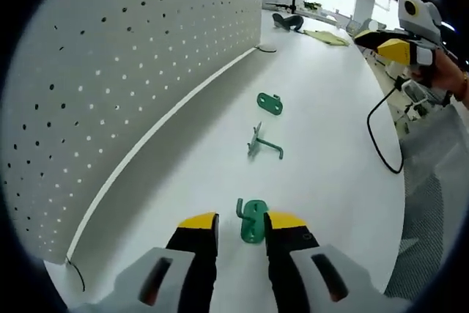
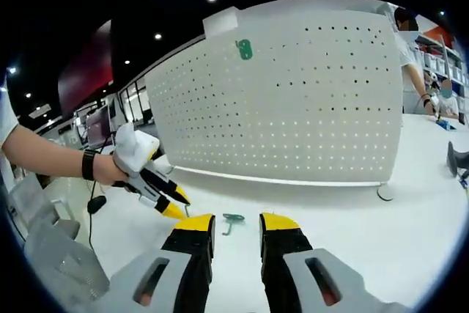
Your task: Insert the hook assembly into the mounting plate slot until the hook locks in place.
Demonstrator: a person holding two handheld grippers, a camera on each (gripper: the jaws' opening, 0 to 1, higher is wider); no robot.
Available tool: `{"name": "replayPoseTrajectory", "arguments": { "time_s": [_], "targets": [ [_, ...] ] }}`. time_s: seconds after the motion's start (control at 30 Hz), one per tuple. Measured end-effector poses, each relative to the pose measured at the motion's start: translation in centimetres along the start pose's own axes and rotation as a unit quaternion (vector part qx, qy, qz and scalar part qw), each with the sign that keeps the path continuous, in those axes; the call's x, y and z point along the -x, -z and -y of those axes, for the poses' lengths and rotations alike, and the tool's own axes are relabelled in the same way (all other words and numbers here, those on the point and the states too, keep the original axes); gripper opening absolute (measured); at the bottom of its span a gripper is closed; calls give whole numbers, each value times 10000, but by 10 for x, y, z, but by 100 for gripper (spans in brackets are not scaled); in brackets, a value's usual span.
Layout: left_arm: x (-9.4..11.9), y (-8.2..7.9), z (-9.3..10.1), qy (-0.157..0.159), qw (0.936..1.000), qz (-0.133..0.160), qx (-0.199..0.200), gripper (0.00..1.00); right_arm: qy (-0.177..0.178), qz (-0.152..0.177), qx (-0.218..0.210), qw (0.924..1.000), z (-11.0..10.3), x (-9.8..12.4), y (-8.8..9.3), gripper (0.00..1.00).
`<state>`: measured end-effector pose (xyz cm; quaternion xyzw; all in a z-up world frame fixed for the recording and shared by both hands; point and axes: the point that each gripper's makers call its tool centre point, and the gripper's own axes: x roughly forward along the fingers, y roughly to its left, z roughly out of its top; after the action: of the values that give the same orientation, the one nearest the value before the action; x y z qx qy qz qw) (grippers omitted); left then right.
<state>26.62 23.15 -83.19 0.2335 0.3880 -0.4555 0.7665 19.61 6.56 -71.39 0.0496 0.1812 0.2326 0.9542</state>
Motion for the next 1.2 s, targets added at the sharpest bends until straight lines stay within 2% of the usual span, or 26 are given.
{"name": "replayPoseTrajectory", "arguments": {
  "time_s": [0.23,0.47,0.63,1.03,1.2],
  "targets": [
    [-9,4,3,150,9996,-200,-128,22,6,-24,-27,10000,1,-1,2,24],
    [-12,3,5,183,9993,-226,-239,17,22,-34,-65,10000,3,-1,3,24],
    [-16,5,8,303,9987,-322,-259,17,32,-62,-58,10000,4,-1,5,23],
    [-15,8,17,456,9975,-454,-298,5,62,-14,-55,10000,6,0,2,23],
    [-14,8,18,467,9969,-537,-334,6,76,9,-45,10000,6,2,0,23]
  ]
}}
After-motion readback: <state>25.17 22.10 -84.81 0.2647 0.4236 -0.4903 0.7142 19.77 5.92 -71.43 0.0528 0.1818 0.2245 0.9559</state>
